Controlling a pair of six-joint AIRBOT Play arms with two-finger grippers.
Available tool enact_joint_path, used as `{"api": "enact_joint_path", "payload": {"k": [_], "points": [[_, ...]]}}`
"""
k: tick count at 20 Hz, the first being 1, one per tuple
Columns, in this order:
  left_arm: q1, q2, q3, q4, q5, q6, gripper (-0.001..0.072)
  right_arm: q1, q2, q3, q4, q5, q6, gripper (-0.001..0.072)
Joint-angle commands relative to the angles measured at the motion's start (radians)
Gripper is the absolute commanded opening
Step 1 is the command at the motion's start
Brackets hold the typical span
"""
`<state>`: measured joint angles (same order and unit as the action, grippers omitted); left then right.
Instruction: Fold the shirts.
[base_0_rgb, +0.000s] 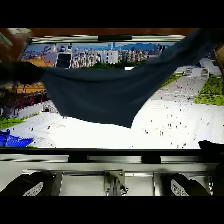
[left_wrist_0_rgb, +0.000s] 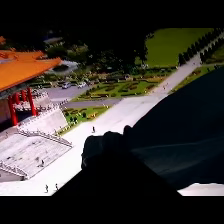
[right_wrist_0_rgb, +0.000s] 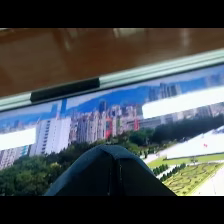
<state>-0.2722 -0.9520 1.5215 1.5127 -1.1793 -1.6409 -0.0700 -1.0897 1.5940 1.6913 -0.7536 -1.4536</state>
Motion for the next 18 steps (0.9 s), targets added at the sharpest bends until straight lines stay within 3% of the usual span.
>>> {"api": "enact_joint_path", "payload": {"k": [1,7,10,14,16,18], "points": [[0.149,0.023,0.146,0.007,-0.001,0.010,0.0030,-0.030,0.043,0.093,-0.064,0.004,0.002,0.0052],[0.172,0.053,0.232,-0.152,0.000,0.053,0.0030,-0.033,0.193,0.142,-0.021,0.034,0.002,0.0053],[0.173,0.038,0.230,-0.135,0.012,0.060,0.0030,-0.033,0.227,0.141,-0.019,-0.214,-0.007,0.0053],[0.174,-0.053,0.230,-0.084,0.185,0.070,0.0030,-0.032,0.222,0.029,0.112,-0.640,-0.016,0.0054],[0.174,-0.136,0.230,-0.085,0.208,0.063,0.0030,-0.032,0.236,-0.127,0.176,-0.672,-0.035,0.0053],[0.174,-0.243,0.230,-0.119,0.166,0.039,0.0030,-0.032,0.238,-0.284,0.177,-0.612,-0.078,0.0053]]}}
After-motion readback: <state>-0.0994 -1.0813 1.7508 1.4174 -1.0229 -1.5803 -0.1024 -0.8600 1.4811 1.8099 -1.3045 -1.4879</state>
